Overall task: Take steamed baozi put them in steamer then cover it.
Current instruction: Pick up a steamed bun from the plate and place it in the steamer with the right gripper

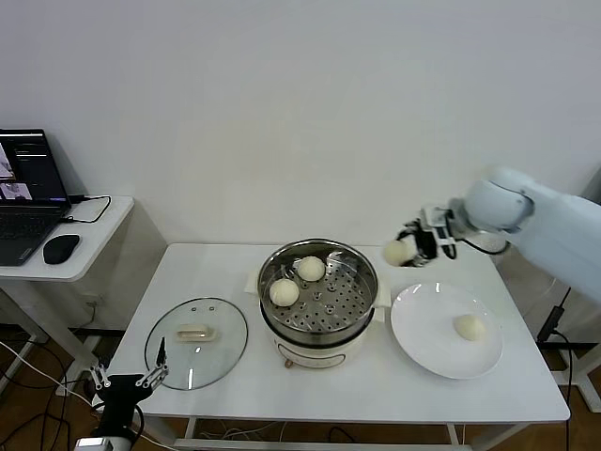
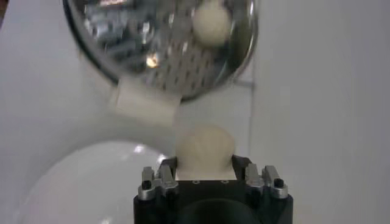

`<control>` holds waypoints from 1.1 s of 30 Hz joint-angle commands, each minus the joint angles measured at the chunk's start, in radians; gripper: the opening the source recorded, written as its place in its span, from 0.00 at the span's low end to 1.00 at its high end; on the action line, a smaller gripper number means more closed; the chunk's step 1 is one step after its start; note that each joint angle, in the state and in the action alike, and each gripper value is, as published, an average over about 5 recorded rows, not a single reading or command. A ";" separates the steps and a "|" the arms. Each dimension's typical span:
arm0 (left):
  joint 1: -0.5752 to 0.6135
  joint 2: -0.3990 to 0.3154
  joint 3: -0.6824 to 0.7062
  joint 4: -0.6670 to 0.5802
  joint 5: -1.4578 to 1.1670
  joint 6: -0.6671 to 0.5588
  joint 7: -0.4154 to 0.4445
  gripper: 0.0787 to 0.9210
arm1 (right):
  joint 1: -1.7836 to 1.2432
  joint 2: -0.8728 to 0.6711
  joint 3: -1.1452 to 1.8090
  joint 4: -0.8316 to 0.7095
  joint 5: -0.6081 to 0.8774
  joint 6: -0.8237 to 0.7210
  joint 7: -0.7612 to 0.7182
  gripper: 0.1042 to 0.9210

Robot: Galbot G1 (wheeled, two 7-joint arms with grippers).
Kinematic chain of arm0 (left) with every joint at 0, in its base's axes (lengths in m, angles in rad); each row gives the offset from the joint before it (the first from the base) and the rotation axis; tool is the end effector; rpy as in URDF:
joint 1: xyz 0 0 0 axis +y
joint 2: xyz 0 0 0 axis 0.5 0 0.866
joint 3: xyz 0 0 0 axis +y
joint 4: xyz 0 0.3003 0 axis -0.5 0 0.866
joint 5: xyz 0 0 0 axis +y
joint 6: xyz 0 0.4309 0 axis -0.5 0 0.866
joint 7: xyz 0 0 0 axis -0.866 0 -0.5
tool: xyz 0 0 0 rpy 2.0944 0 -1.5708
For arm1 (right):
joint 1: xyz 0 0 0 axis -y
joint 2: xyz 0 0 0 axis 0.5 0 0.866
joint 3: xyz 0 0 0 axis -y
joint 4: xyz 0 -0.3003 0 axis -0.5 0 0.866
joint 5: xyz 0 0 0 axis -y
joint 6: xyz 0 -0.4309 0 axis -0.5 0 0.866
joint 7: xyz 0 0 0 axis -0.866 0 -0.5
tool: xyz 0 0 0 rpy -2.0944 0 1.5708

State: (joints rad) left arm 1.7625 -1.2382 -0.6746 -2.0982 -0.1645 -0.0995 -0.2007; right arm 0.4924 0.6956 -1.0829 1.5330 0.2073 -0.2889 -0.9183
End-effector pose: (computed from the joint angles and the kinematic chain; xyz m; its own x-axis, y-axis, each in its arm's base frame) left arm 0.2382 0.0802 -0.2871 -0.9902 -0.1358 0.0336 -0.1267 0.9722 0.1970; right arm 0.5325 0.0327 -0.0320 -0.4153 -0.3325 0.8468 -0.8450 -0.2037 -0.4944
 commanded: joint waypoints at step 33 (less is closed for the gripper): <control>0.001 -0.039 -0.036 0.005 -0.008 -0.006 -0.001 0.88 | 0.068 0.342 -0.312 0.001 -0.231 0.501 -0.094 0.59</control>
State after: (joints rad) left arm 1.7639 -1.2756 -0.7106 -2.0960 -0.1728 -0.1048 -0.2015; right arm 0.5585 1.0247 -1.3708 1.5310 0.0215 0.1565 -0.9850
